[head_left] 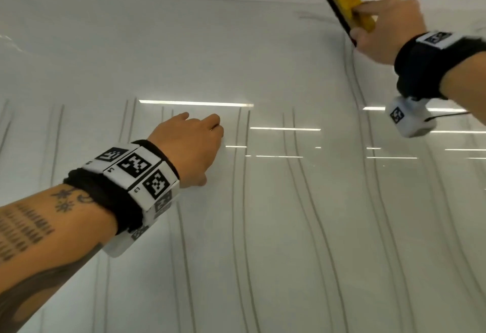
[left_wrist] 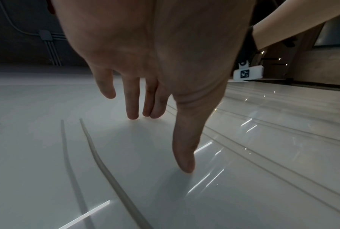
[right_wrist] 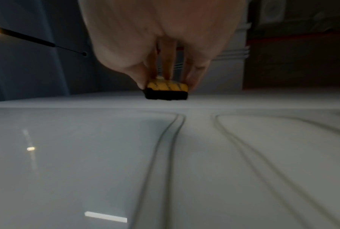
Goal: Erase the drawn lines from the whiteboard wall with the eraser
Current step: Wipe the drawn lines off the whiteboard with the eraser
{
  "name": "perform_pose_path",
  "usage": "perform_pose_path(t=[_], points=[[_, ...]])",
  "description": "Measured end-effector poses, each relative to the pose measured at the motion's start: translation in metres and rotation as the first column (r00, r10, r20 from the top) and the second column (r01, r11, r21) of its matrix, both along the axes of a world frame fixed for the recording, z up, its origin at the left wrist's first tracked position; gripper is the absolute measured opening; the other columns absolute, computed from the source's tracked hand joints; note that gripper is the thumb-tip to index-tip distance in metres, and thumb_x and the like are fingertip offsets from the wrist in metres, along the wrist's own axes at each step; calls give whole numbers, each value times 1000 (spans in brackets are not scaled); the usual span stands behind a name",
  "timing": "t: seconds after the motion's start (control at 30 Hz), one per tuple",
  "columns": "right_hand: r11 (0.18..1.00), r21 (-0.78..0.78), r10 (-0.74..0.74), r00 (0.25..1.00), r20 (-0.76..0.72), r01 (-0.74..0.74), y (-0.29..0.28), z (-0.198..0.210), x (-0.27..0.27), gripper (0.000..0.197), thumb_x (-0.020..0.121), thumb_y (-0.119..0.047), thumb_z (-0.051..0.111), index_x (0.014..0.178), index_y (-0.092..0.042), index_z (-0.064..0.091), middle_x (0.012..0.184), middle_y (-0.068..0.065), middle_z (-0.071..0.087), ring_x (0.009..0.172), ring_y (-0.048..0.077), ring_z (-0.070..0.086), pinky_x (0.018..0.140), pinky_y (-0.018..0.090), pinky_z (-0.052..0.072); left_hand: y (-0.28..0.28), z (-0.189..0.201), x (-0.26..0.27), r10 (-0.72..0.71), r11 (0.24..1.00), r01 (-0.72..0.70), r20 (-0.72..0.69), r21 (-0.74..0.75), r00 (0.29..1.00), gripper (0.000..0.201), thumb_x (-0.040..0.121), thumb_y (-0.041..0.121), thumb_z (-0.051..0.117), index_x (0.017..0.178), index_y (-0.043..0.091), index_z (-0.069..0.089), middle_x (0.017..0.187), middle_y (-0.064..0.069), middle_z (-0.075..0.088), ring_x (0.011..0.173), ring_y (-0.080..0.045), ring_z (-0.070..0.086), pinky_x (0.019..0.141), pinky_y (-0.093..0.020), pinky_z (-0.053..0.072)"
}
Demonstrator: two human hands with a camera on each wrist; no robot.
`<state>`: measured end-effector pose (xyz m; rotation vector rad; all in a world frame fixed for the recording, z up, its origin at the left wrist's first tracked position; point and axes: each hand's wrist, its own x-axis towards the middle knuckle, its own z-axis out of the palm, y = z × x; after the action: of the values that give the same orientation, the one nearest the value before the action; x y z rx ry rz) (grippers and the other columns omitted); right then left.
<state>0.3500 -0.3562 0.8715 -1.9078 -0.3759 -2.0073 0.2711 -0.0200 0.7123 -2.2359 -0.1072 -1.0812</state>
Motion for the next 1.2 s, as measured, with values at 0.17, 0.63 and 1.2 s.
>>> perform_pose_path(t=[0.17,0.63,1.2], points=[[984,133,-87,967,-238,121,-6,37,16,50,93,-33,63,137,-9,55,130,29,54,108,51,59,97,53,53,-9,0,-2,61,998,-61,17,-21,998,87,79,52,80,148,21,37,140,10,39,119,-18,57,119,-35,28],[996,-41,-85,994,-68,82,23,59,25,47,97,-23,62,139,-5,53,136,31,51,116,51,55,101,54,50,-22,-2,-10,99,982,-101,-22,-160,995,91,87,41,76,157,30,20,150,21,24,119,-13,56,119,-28,24],[975,-117,-188,982,1,187,-35,38,42,39,95,-22,62,128,-1,61,111,31,61,97,48,61,89,51,54,-98,11,-13,80,996,-71,184,-57,980,38,94,50,54,127,33,62,127,16,55,103,-15,61,73,-34,52]])
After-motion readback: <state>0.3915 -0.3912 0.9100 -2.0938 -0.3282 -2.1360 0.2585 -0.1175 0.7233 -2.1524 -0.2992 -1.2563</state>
